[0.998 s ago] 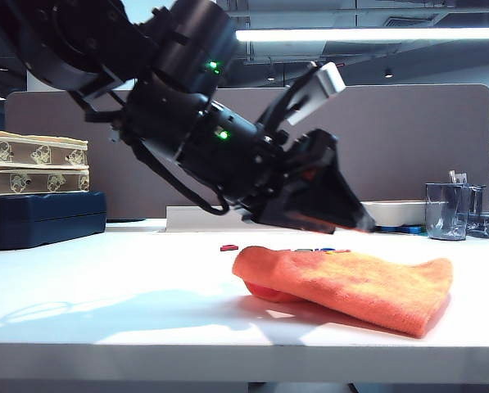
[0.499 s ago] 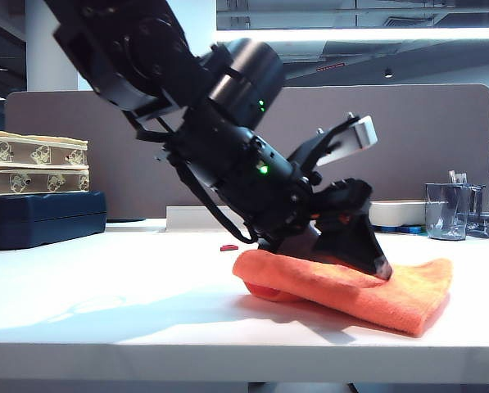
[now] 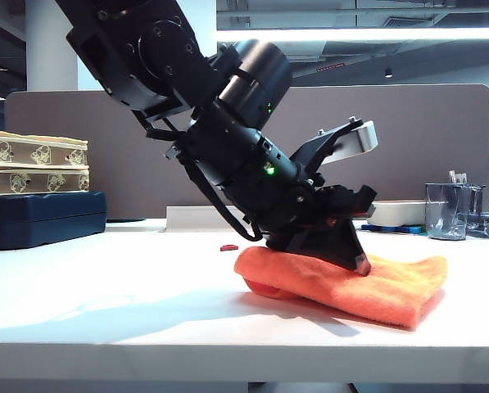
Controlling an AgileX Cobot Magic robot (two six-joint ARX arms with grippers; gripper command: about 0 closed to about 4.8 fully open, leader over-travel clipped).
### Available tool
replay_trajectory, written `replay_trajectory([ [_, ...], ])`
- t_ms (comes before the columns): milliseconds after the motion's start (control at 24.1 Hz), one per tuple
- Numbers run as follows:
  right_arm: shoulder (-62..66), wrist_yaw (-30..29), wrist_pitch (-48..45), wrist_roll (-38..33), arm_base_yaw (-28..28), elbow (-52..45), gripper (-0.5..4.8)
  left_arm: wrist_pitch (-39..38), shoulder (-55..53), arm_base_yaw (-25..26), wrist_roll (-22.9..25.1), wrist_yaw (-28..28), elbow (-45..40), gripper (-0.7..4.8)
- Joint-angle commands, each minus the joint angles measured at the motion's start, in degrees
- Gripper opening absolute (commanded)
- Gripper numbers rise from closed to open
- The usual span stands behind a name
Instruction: Use an orange cloth to wipe the letter magnets on the table away for a distance.
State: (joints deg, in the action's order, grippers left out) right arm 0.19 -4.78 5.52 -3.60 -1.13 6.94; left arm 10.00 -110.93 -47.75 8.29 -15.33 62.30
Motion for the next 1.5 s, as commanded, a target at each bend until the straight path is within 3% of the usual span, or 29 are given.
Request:
replay_trajectory([
  [42,-0.2,-0.3,-0.5,-0.1,0.0,0.3,0.0,1.2,0.1,-0.4,0.3,0.1,0.2,0.29],
  [125,-0.2,-0.3,-0.5,-0.1,0.0,0.3,0.0,1.6,0.1,-0.4,0.2,0.1,0.2,-0.06],
  [374,-0.2,-0.5,-0.5,-0.2,0.0,0.3,-0.01,2.9,0.1,-0.5,0.0,-0.2,0.7,-0.04],
  [416,-0.2,-0.5,-0.5,-0.4,0.0,0.3,0.0,2.8,0.1,-0.5,-0.2,-0.2,1.0,0.61],
  [457,-0.2,-0.5,-0.5,-0.6,0.0,0.3,0.0,2.8,0.2,-0.5,-0.3,-0.4,1.0,1.85],
  [499,-0.2,-0.5,-0.5,-0.7,0.0,0.3,0.0,2.4,0.3,-0.5,-0.5,-0.3,1.0,3.46],
  [540,-0.2,-0.5,-0.5,-0.7,0.0,0.3,0.0,2.0,0.3,-0.5,-0.8,-0.3,1.0,3.7],
  [956,-0.2,-0.5,-0.4,-0.7,0.0,0.3,0.0,-2.8,-0.3,-0.5,-1.2,4.7,1.0,3.72],
  [1039,-0.2,-0.5,0.2,-0.7,0.0,0.3,0.0,-3.1,-0.9,-0.5,-1.2,5.7,1.0,3.5],
  [1247,-0.2,-0.5,0.2,-0.7,0.0,0.3,0.0,-2.9,-1.2,-0.5,-1.2,5.7,1.0,1.9],
  [1372,-0.2,-0.5,0.2,-0.7,0.0,0.3,0.0,-1.2,-1.2,-0.5,-1.3,5.0,1.0,0.6],
  [1455,-0.2,-0.5,0.2,-0.7,0.0,0.3,0.0,0.8,-1.2,-0.8,-1.5,5.0,1.0,-0.01],
  [1496,-0.2,-0.5,0.2,-0.7,0.0,0.3,0.0,1.4,-1.2,-0.8,-1.5,5.0,1.1,-0.06],
])
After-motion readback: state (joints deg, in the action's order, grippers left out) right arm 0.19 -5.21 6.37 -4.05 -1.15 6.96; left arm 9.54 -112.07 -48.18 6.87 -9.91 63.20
